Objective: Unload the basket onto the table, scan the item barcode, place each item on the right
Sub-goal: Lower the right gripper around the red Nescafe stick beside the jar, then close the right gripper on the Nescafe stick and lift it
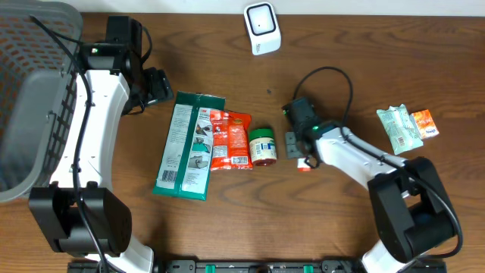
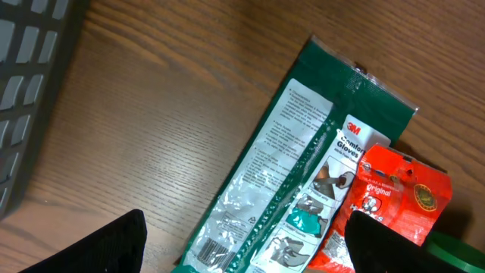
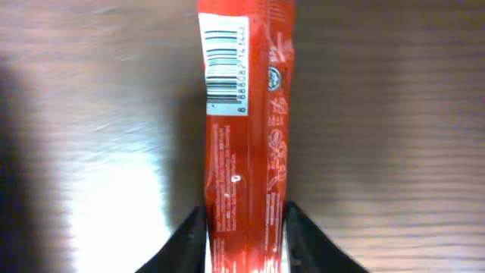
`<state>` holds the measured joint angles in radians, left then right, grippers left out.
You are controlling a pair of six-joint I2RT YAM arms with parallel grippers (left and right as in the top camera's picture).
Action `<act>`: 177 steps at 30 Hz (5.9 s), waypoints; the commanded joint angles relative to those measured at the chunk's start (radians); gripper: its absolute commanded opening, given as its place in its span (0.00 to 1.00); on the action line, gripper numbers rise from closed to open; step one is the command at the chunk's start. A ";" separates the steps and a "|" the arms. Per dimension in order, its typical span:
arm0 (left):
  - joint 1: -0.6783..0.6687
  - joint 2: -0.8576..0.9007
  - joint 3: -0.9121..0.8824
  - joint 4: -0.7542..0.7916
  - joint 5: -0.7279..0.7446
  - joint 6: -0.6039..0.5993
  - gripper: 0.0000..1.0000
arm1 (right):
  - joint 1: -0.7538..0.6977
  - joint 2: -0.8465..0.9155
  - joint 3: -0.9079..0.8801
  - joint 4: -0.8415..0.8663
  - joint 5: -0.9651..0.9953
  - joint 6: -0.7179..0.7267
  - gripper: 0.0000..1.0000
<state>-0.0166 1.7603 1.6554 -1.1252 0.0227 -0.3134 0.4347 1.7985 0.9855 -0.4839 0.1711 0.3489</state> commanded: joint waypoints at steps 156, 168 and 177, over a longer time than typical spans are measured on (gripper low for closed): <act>0.000 -0.010 0.011 -0.003 -0.009 0.010 0.84 | -0.053 -0.095 -0.002 -0.094 -0.225 -0.276 0.01; 0.000 -0.010 0.011 -0.003 -0.009 0.010 0.84 | -0.278 -0.109 -0.012 -0.098 -0.584 -0.333 0.01; 0.000 -0.010 0.011 -0.003 -0.009 0.010 0.84 | -0.353 -0.109 -0.106 0.006 -0.584 -0.347 0.01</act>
<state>-0.0166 1.7603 1.6554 -1.1248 0.0227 -0.3134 0.0921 1.7061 0.9161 -0.4988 -0.3786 0.0219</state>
